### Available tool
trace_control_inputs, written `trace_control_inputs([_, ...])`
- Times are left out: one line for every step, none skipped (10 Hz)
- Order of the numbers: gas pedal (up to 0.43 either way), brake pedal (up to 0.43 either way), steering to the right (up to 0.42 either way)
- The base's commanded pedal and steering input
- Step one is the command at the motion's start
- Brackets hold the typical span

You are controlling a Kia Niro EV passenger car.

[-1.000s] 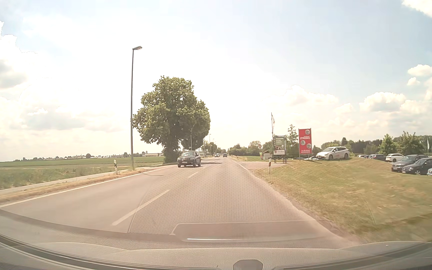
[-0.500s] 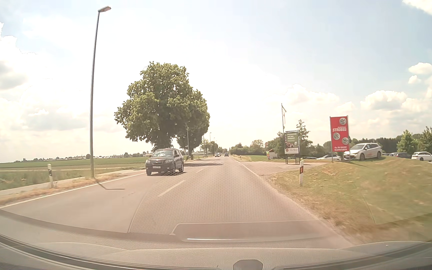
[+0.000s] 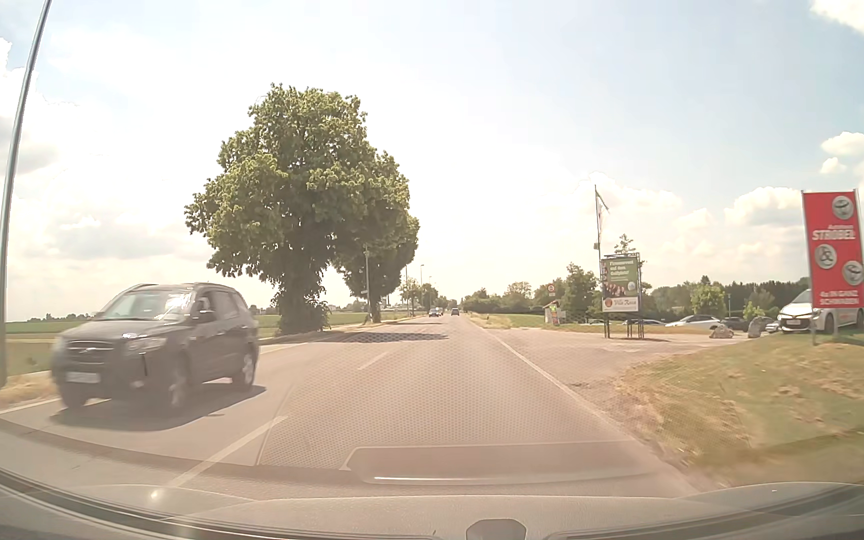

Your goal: Follow the waypoints while adhering to traffic rules and regulations

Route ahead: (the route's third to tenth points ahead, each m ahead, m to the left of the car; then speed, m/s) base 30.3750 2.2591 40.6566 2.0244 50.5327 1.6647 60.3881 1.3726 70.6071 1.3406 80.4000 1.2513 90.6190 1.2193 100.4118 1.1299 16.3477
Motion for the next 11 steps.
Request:
trace_control_inputs([0.209, 0.0, -0.006])
trace_control_inputs([0.209, 0.0, -0.005])
trace_control_inputs([0.209, 0.0, -0.004])
trace_control_inputs([0.209, 0.0, -0.003])
trace_control_inputs([0.197, 0.0, -0.003])
trace_control_inputs([0.189, 0.0, -0.003])
trace_control_inputs([0.189, 0.0, -0.003])
trace_control_inputs([0.189, 0.0, -0.003])
trace_control_inputs([0.189, 0.0, -0.003])
trace_control_inputs([0.189, 0.0, -0.003])
trace_control_inputs([0.189, 0.0, -0.003])
